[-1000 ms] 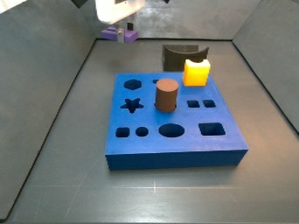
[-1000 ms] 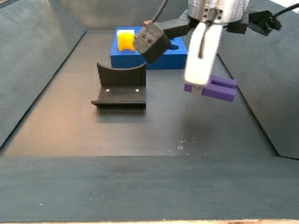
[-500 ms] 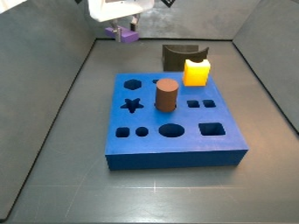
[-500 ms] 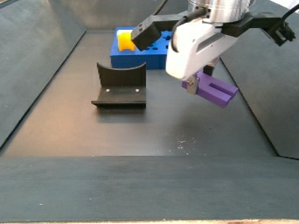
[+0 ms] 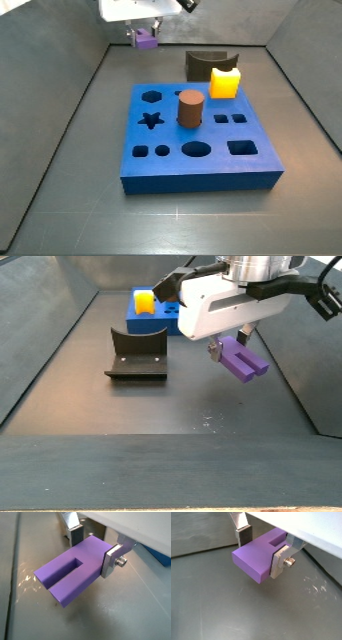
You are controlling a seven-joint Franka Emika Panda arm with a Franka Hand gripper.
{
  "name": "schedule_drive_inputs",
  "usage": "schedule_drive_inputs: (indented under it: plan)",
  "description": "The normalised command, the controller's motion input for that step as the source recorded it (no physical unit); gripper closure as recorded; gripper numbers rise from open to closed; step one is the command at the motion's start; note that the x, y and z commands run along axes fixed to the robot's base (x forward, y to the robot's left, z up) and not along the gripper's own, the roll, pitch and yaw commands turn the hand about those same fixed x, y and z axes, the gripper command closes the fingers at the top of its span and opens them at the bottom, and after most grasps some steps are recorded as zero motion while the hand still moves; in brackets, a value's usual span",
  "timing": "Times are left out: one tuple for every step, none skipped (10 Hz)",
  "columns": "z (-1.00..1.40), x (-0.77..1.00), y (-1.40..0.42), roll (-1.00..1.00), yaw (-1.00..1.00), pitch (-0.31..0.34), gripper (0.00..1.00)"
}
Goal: Pick up the double-square object. Move up. Rotate the double-square object. Place the double-square object on the fixture. Regrasp the double-square object. Move to above the board. Insert the double-square object.
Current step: Rotate the double-square object.
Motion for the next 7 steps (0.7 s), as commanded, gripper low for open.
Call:
schedule_drive_inputs:
  plan:
    - [-0.01,0.02,0.02,-0.01,-1.0,0.006,1.0]
    - [-0.01,0.02,0.02,-0.01,-1.0,0.007,1.0]
    - [-0.01,0.02,0.02,-0.02,-1.0,0.008,1.0]
    - [-0.01,0.02,0.02,-0.02,-1.0,0.01,1.0]
    - [-0.01,0.01,0.02,-0.02,-0.73,0.01,1.0]
    - [-0.01,0.02,0.02,-0.02,-0.44,0.01,1.0]
    - [-0.01,0.02,0.02,-0.02,-0.29,0.01,1.0]
